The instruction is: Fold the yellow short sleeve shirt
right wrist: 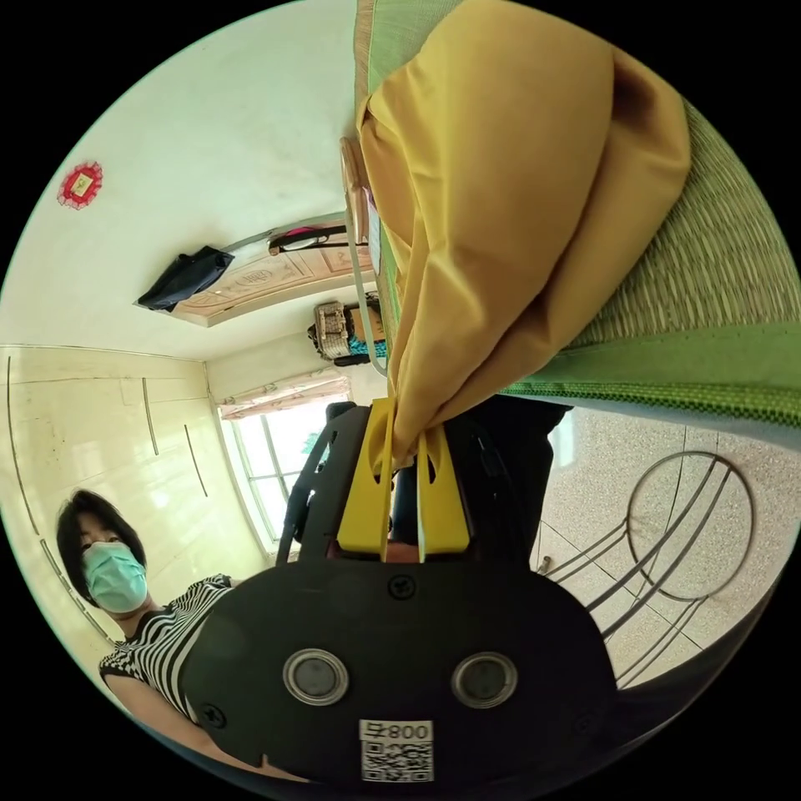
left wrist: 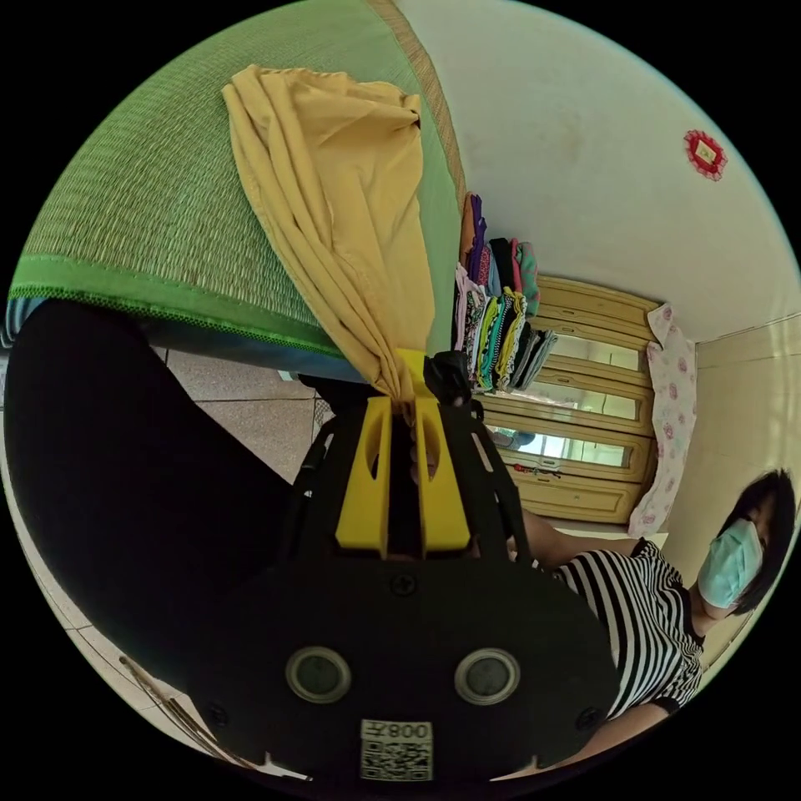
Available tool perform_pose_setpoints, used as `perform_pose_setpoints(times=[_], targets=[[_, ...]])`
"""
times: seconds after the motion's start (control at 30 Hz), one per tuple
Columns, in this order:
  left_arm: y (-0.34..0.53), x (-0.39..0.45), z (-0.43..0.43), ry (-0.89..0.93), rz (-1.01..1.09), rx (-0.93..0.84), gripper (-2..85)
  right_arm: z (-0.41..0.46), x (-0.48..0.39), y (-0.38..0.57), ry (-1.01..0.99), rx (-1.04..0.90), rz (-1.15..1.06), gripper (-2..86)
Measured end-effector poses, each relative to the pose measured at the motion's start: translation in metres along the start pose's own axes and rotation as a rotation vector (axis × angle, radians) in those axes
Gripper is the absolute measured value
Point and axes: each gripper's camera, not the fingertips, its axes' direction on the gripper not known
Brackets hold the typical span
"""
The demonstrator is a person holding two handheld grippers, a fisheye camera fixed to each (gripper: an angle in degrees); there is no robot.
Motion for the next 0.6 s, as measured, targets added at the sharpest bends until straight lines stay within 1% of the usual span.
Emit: perform_pose_setpoints(times=[0.07,0.23,0.43,0.6], targets=[[0.006,0.002,-0.012,0.000,0.008,0.026,5.9,-0.001,0.002,0.001,0.011,-0.004,-0.008,1.1],[0.012,-0.005,-0.058,0.056,-0.051,0.186,8.6,-0.014,0.004,0.005,-0.005,0.007,-0.028,0.2],[-0.005,-0.014,-0.078,0.164,-0.149,0.255,13.6,-0.035,0.000,0.002,-0.054,0.031,-0.049,0.0],[-0.014,-0.010,-0.088,0.235,-0.216,0.322,15.0,-0.044,0.001,-0.007,-0.052,0.016,-0.063,-0.1]])
